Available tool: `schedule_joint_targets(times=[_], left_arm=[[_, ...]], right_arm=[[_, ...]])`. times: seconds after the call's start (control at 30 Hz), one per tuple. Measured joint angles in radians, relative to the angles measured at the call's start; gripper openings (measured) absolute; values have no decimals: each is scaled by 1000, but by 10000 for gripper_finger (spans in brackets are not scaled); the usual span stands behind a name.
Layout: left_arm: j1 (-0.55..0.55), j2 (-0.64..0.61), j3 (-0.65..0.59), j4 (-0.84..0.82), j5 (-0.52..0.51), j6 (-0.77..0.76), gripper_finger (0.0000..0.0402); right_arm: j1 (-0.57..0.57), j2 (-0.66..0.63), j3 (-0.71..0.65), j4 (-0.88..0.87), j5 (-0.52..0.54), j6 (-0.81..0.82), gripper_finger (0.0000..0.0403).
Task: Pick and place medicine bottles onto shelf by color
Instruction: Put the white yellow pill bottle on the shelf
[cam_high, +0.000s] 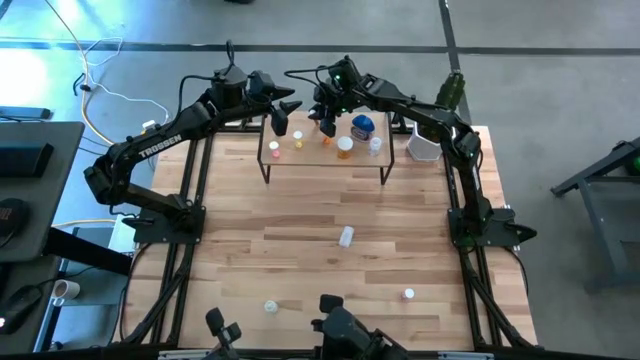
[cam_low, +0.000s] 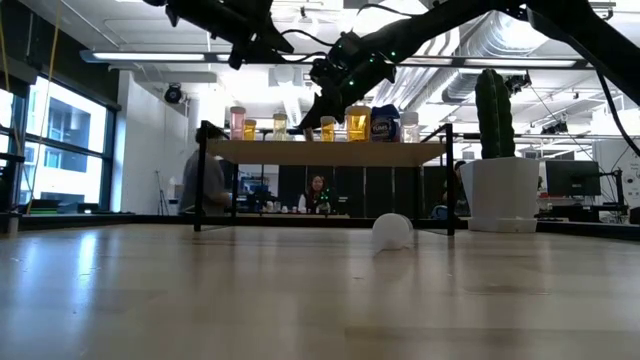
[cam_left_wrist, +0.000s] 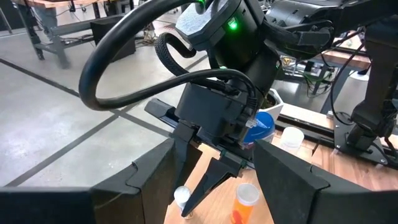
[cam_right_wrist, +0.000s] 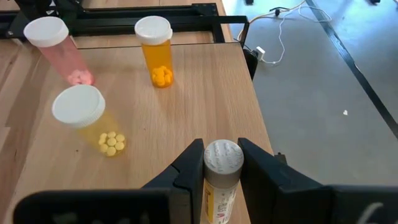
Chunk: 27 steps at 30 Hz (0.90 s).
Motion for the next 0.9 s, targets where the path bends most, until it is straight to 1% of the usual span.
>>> schedule_joint_targets(times=[0.4,0.67,0.9], left_arm=[[0,0,0,0,0,0,204],[0,0,0,0,0,0,204],[0,0,0,0,0,0,204]], right_arm=[[0,0,-1,3,0,8,72],[4,4,-4,104,-26,102,72],[29,4,-4,150,-31,120,72]])
